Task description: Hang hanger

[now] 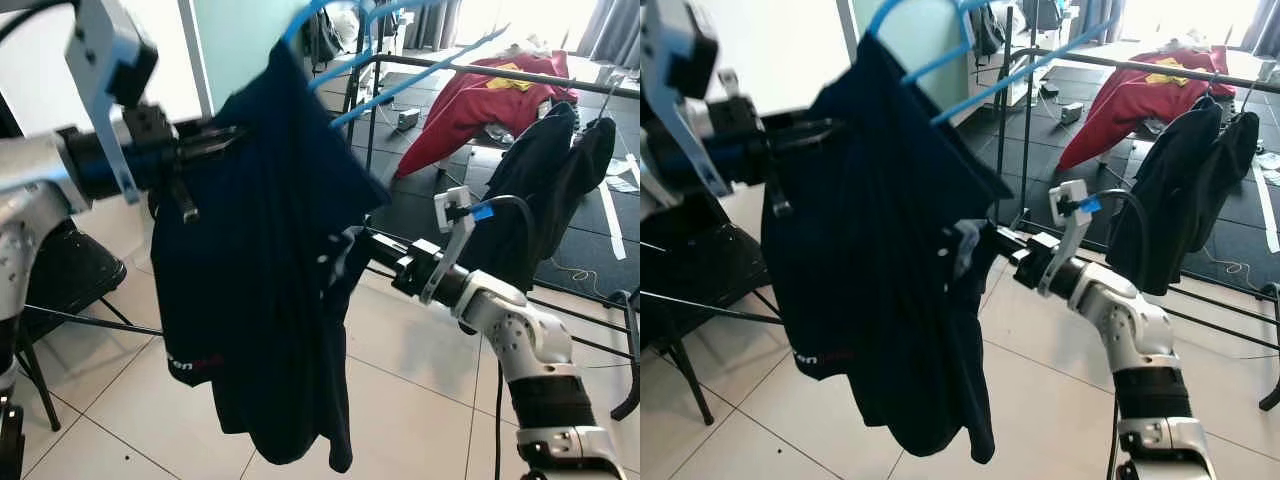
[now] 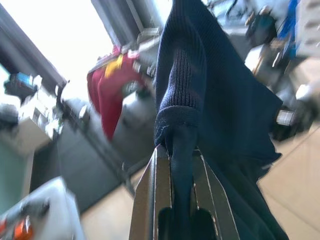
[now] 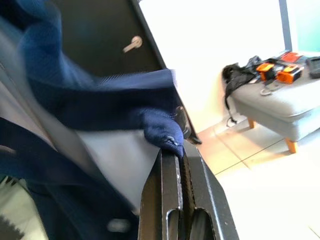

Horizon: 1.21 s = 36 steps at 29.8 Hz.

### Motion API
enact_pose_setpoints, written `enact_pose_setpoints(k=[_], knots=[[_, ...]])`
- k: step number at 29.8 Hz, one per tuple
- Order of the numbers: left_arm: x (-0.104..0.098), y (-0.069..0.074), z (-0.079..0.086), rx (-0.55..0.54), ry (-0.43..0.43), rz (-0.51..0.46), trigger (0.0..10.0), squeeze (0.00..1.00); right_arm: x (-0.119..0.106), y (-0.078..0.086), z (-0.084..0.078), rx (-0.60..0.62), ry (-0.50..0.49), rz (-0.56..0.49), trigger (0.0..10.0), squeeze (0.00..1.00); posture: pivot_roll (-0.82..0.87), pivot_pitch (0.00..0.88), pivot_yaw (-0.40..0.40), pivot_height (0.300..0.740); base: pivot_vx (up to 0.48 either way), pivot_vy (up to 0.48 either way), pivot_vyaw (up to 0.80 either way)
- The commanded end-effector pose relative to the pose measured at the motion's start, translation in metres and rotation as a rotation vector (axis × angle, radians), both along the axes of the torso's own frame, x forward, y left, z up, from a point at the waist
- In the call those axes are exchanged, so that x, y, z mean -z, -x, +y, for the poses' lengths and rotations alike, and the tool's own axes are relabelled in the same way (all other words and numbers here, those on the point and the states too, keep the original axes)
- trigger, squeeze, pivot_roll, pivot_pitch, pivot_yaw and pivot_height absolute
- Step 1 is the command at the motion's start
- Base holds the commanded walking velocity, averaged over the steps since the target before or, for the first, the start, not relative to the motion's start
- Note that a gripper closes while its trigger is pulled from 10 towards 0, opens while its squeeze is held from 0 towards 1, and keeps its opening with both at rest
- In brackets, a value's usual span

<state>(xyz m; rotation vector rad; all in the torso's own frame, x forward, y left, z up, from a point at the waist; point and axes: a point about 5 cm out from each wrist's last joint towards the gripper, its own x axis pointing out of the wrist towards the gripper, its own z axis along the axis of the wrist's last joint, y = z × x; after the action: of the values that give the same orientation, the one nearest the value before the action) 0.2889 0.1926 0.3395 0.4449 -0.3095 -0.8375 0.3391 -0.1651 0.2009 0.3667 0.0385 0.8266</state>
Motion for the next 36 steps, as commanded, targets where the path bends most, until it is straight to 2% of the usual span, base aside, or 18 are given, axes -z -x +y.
enact_pose_setpoints(k=[1, 2, 4, 5, 7, 8, 9, 14, 25, 28, 30, 33, 36], knots=[[0.014, -0.003, 0.014, -0.073, -0.087, 0.022, 10.0, 0.00, -0.011, -0.005, -0.010, 0.047, -0.060, -0.025, 0.0, 0.00, -0.03, 0.015, 0.027, 0.740, 0.000, 0.000, 0.00], [0.014, -0.003, 0.014, -0.073, -0.087, 0.022, 10.0, 0.00, -0.011, -0.005, -0.010, 0.047, -0.060, -0.025, 0.0, 0.00, -0.03, 0.015, 0.027, 0.740, 0.000, 0.000, 0.00], [0.042, 0.000, 0.031, -0.118, -0.191, 0.101, 10.0, 0.00, -0.021, -0.011, -0.028, 0.128, -0.110, -0.036, 0.0, 0.00, -0.03, 0.015, 0.027, 0.740, 0.000, 0.000, 0.00], [0.042, 0.000, 0.031, -0.118, -0.191, 0.101, 10.0, 0.00, -0.021, -0.011, -0.028, 0.128, -0.110, -0.036, 0.0, 0.00, -0.03, 0.015, 0.027, 0.740, 0.000, 0.000, 0.00], [0.055, 0.010, 0.037, -0.088, -0.193, 0.159, 10.0, 0.00, -0.025, -0.015, -0.042, 0.195, -0.139, -0.028, 0.0, 0.00, -0.03, 0.019, 0.021, 0.740, 0.000, 0.000, 0.00], [0.055, 0.010, 0.037, -0.088, -0.193, 0.159, 10.0, 0.00, -0.025, -0.015, -0.042, 0.195, -0.139, -0.028, 0.0, 0.00, -0.03, 0.019, 0.021, 0.740, 0.000, 0.000, 0.00], [0.056, 0.016, 0.036, -0.054, -0.169, 0.171, 10.0, 0.00, -0.025, -0.016, -0.045, 0.215, -0.143, -0.024, 0.0, 0.00, -0.02, 0.020, 0.019, 0.740, 0.000, 0.000, 0.00], [0.056, 0.029, 0.030, 0.026, -0.136, 0.174, 10.0, 0.00, -0.022, -0.020, -0.045, 0.232, -0.146, -0.010, 0.0, 0.00, -0.02, 0.021, 0.014, 0.740, 0.000, 0.000, 0.00], [0.062, 0.027, 0.026, 0.008, -0.149, 0.151, 10.0, 0.00, -0.021, -0.022, -0.041, 0.222, -0.142, 0.001, 0.0, 0.00, -0.02, 0.021, 0.012, 0.740, 0.000, 0.000, 0.00], [0.069, 0.024, 0.028, -0.023, -0.196, 0.162, 10.0, 0.00, -0.024, -0.022, -0.045, 0.231, -0.150, -0.002, 0.0, 0.00, -0.03, 0.021, 0.013, 0.740, 0.000, 0.000, 0.00], [0.069, 0.024, 0.028, -0.023, -0.196, 0.162, 10.0, 0.00, -0.024, -0.022, -0.045, 0.231, -0.150, -0.002, 0.0, 0.00, -0.03, 0.021, 0.013, 0.740, 0.000, 0.000, 0.00], [0.078, 0.022, 0.036, -0.084, -0.280, 0.194, 10.0, 0.00, -0.026, -0.023, -0.047, 0.238, -0.159, -0.009, 0.0, 0.00, -0.03, 0.021, 0.015, 0.740, 0.000, 0.000, 0.00], [0.082, 0.021, 0.039, -0.110, -0.316, 0.212, 10.0, 0.00, -0.027, -0.023, -0.047, 0.241, -0.165, -0.012, 0.0, 0.00, -0.03, 0.022, 0.015, 0.740, 0.000, 0.000, 0.00]])
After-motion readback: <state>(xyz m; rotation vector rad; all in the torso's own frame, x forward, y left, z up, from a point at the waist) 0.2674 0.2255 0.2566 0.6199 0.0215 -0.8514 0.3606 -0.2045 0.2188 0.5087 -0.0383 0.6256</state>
